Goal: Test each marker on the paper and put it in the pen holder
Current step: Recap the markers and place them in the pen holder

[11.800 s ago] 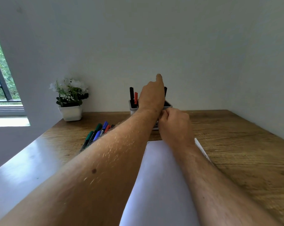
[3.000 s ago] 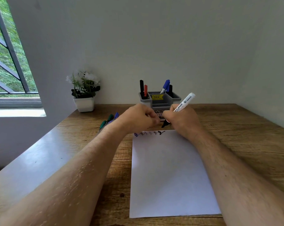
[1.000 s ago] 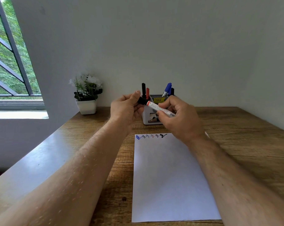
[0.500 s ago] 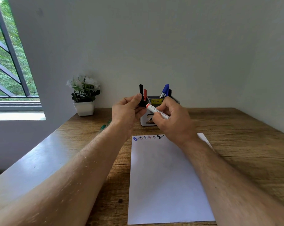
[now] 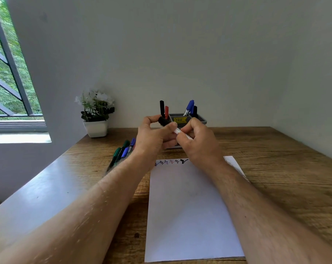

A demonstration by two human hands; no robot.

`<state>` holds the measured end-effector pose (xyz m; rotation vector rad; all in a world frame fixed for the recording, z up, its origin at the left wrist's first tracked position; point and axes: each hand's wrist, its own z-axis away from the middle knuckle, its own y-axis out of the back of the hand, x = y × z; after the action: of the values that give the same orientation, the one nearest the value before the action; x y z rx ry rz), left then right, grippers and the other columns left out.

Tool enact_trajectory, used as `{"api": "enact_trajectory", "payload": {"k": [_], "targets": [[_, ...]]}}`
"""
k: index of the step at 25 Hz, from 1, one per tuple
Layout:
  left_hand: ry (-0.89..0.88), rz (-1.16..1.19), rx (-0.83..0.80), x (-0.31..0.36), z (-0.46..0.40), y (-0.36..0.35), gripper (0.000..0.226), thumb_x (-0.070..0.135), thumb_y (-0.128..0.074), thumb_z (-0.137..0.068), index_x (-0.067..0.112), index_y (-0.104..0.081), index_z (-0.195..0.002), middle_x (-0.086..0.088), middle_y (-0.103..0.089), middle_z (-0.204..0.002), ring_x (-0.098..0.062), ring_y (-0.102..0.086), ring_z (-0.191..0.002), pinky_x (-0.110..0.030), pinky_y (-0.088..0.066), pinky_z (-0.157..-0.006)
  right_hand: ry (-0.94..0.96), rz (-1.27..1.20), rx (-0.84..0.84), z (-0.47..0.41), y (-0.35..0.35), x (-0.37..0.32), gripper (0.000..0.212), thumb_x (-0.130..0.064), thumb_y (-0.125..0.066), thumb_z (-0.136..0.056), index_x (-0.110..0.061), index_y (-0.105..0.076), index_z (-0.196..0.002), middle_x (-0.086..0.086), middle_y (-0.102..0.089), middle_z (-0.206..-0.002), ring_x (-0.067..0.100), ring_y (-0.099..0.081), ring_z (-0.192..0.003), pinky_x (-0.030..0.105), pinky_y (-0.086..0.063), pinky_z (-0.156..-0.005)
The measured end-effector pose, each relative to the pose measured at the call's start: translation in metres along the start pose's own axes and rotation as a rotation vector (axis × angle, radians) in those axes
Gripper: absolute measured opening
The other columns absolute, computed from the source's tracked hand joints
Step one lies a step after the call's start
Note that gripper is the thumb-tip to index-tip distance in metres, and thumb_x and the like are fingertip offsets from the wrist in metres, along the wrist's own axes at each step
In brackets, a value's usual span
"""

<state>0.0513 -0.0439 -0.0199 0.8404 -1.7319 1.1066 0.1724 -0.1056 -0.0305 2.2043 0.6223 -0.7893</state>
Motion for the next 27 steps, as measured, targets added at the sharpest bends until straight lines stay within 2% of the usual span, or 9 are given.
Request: {"api": "enact_trajectory", "payload": {"k": [3, 5, 7, 10, 14, 18, 20, 24, 27], "targets": [[-0.021, -0.040, -0.010, 0.001, 0.003, -0.005, 0.042, 0.002, -0.070, -0.088, 0.020, -0.047, -0.119, -0.015, -0.075, -0.097, -0.026, -0.076, -0.081, -0.033, -0.062, -0.065, 0.006, 0.026, -0.009, -0.001, -0.001, 0.002, 0.012, -0.034, -0.060, -0.092, -0.024, -0.055, -0.088, -0.004, -0.065, -0.078, 0.007, -0.057, -0.064, 0.016, -0.036, -0.047], [-0.074, -0.119, 0.027, 0.004, 0.001, -0.003, 0.047, 0.003, -0.071, -0.088, 0.020, -0.047, -0.124, -0.013, -0.073, -0.098, -0.022, -0.076, -0.081, -0.034, -0.062, -0.069, 0.037, 0.050, -0.002, -0.002, -0.002, 0.002, 0.015, -0.038, -0.060, -0.093, -0.024, -0.058, -0.089, -0.006, -0.066, -0.078, 0.005, -0.060, -0.066, 0.018, -0.040, -0.052], [-0.132, -0.183, 0.057, 0.006, -0.001, -0.001, 0.052, 0.005, -0.073, -0.087, 0.021, -0.046, -0.128, -0.014, -0.073, -0.098, -0.023, -0.076, -0.084, -0.040, -0.062, -0.076, 0.069, 0.091, 0.075, -0.003, -0.001, 0.002, 0.022, -0.041, -0.057, -0.096, -0.022, -0.061, -0.086, -0.008, -0.066, -0.075, 0.002, -0.063, -0.065, 0.017, -0.045, -0.052], [-0.248, -0.323, 0.140, 0.010, -0.002, 0.001, 0.052, 0.010, -0.074, -0.087, 0.026, -0.047, -0.128, -0.009, -0.072, -0.089, -0.018, -0.075, -0.079, -0.041, -0.063, -0.075, 0.029, 0.038, 0.219, -0.005, 0.004, 0.007, 0.027, -0.037, -0.050, -0.101, -0.017, -0.062, -0.086, -0.004, -0.067, -0.076, 0.006, -0.065, -0.064, 0.020, -0.052, -0.052], [-0.460, -0.451, 0.246, 0.029, -0.013, -0.004, 0.047, 0.016, -0.076, -0.086, 0.034, -0.047, -0.119, 0.000, -0.071, -0.084, -0.007, -0.072, -0.074, -0.034, -0.062, -0.075, 0.044, 0.090, 0.209, -0.005, 0.005, 0.007, 0.029, -0.030, -0.050, -0.102, -0.016, -0.062, -0.079, -0.009, -0.056, -0.061, 0.000, -0.052, -0.050, 0.008, -0.037, -0.041], [-0.610, -0.534, 0.248, 0.040, -0.039, -0.017, 0.049, 0.018, -0.075, -0.087, 0.027, -0.047, -0.127, 0.003, -0.069, -0.087, -0.005, -0.068, -0.075, -0.016, -0.055, -0.066, 0.061, 0.120, 0.160, -0.005, 0.001, 0.008, 0.031, -0.031, -0.050, -0.101, -0.021, -0.055, -0.072, -0.011, -0.053, -0.060, 0.003, -0.055, -0.052, 0.008, -0.036, -0.043], [-0.676, -0.635, 0.243, 0.042, -0.055, -0.024, 0.050, 0.018, -0.073, -0.089, 0.022, -0.046, -0.131, 0.006, -0.067, -0.089, -0.001, -0.065, -0.076, -0.010, -0.048, -0.064, 0.056, 0.141, 0.139, -0.008, -0.002, 0.012, 0.033, -0.033, -0.050, -0.101, -0.022, -0.055, -0.070, -0.009, -0.056, -0.063, 0.006, -0.059, -0.057, 0.014, -0.043, -0.050], [-0.752, -0.752, 0.244, 0.035, -0.079, -0.037, 0.045, 0.015, -0.068, -0.093, 0.017, -0.045, -0.131, -0.006, -0.070, -0.107, -0.008, -0.065, -0.083, -0.026, -0.055, -0.080, 0.043, 0.178, 0.104, -0.007, -0.003, 0.012, 0.033, -0.036, -0.049, -0.101, -0.021, -0.056, -0.072, -0.009, -0.055, -0.065, 0.004, -0.057, -0.058, 0.013, -0.037, -0.049], [-0.707, -0.882, 0.212, 0.026, -0.090, -0.040, 0.042, 0.015, -0.064, -0.095, 0.020, -0.044, -0.132, -0.007, -0.070, -0.112, -0.013, -0.066, -0.085, -0.033, -0.056, -0.081, 0.057, 0.202, 0.081, -0.007, -0.002, 0.011, 0.033, -0.035, -0.048, -0.101, -0.021, -0.056, -0.072, -0.010, -0.052, -0.063, 0.001, -0.052, -0.056, 0.012, -0.030, -0.046]]}}
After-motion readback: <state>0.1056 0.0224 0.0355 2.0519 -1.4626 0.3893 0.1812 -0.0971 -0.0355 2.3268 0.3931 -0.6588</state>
